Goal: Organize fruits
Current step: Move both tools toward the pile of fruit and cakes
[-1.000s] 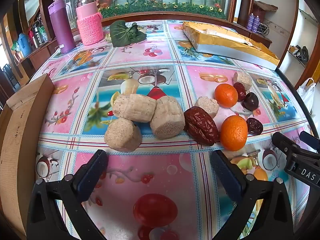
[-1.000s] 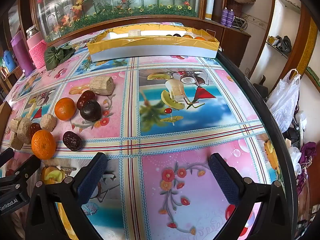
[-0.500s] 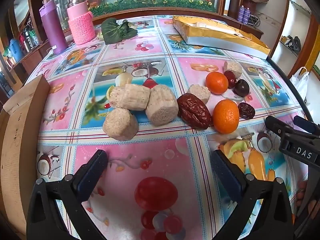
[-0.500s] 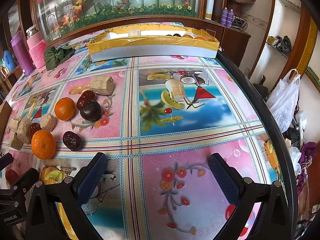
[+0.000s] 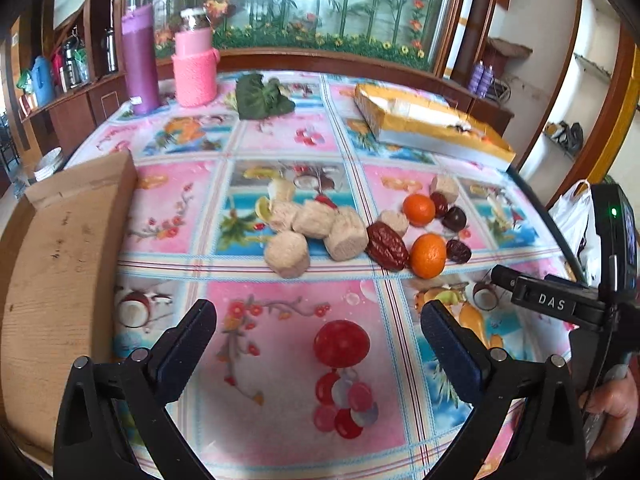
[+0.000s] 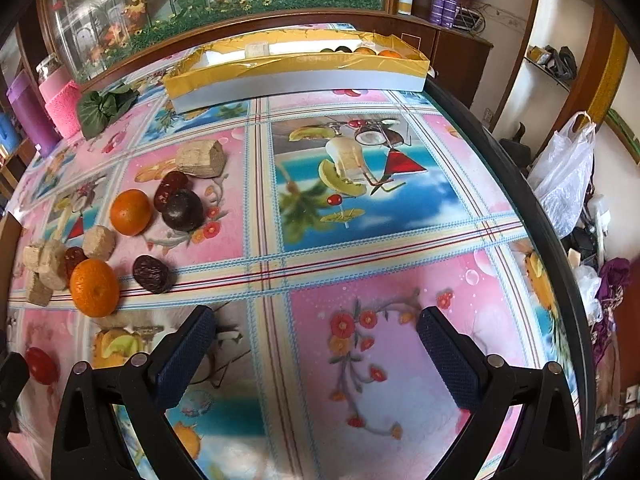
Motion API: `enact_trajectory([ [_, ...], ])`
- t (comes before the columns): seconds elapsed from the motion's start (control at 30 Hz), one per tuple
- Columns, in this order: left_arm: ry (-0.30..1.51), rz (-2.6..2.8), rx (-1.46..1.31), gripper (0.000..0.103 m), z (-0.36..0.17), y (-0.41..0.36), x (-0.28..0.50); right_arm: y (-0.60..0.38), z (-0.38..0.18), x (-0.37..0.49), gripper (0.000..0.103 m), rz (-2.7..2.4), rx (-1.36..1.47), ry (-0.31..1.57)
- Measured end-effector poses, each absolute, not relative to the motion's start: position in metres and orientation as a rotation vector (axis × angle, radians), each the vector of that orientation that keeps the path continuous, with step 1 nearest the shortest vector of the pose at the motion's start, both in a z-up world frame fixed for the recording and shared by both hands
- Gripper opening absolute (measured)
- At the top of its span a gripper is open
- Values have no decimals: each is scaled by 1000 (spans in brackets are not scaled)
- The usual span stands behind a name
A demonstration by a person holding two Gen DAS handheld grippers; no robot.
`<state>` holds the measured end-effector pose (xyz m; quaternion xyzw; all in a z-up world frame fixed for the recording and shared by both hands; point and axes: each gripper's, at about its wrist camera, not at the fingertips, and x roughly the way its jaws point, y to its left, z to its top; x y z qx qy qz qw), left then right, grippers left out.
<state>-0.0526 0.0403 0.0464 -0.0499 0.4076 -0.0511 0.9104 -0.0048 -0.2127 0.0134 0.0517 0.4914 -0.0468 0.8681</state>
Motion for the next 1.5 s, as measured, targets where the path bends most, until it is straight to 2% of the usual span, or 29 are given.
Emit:
enact_trajectory([
  [0.3, 716, -95, -117, 102, 85, 56, -80, -191, 63, -74, 102, -113, 190, 796],
  [0.57, 689, -118, -133, 102, 92, 66, -95, -165, 92, -115, 102, -154, 91, 626],
  [0.83, 807, -310, -269, 102, 66, 63, -95, -152, 94, -123, 102, -128, 88, 633],
  [1.07, 921, -158, -324, 102, 34, 89, -87, -147, 97, -128, 102, -134, 73, 615],
  [1.5, 867, 78, -214, 102, 41, 124, -95, -135, 94, -125, 102, -103, 67, 633],
])
